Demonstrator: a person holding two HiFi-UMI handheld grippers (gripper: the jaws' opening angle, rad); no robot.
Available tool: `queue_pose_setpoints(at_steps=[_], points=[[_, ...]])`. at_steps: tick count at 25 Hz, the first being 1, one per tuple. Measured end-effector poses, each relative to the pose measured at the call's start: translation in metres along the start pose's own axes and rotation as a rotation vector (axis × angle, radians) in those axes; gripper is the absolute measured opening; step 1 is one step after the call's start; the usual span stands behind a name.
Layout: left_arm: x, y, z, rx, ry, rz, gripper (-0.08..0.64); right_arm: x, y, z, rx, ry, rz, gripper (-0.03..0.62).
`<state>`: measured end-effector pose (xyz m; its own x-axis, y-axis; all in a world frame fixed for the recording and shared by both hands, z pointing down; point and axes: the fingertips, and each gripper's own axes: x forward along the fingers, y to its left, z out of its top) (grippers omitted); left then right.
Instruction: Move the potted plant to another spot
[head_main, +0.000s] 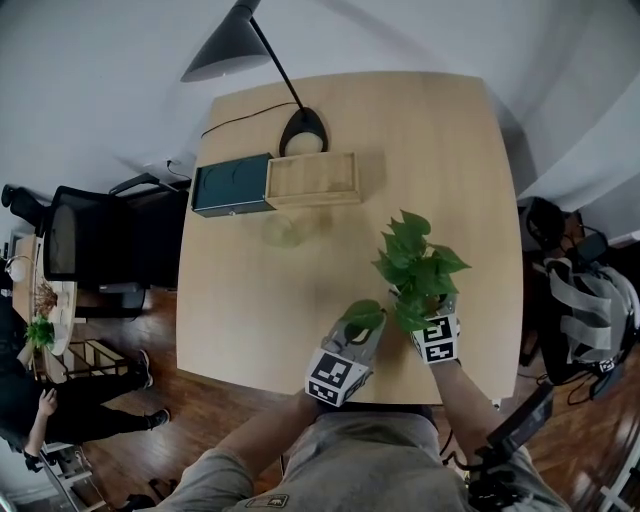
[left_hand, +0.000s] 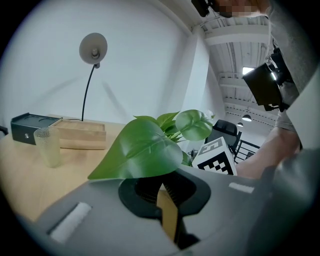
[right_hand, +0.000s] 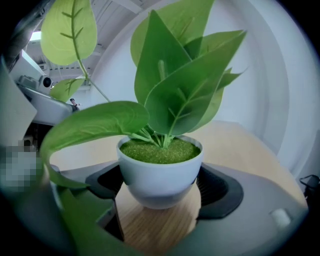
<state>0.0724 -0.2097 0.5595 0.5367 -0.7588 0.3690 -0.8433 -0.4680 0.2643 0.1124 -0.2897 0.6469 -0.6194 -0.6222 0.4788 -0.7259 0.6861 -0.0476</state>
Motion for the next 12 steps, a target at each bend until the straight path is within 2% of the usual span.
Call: queue_pose_setpoints(at_steps=[12], points=[[-0.0016, 0.004, -0.0013, -0.01, 0.026, -0.022, -0.006, 0.0043, 0.007, -0.0062, -0.032, 0.045, -0.031, 0.462]])
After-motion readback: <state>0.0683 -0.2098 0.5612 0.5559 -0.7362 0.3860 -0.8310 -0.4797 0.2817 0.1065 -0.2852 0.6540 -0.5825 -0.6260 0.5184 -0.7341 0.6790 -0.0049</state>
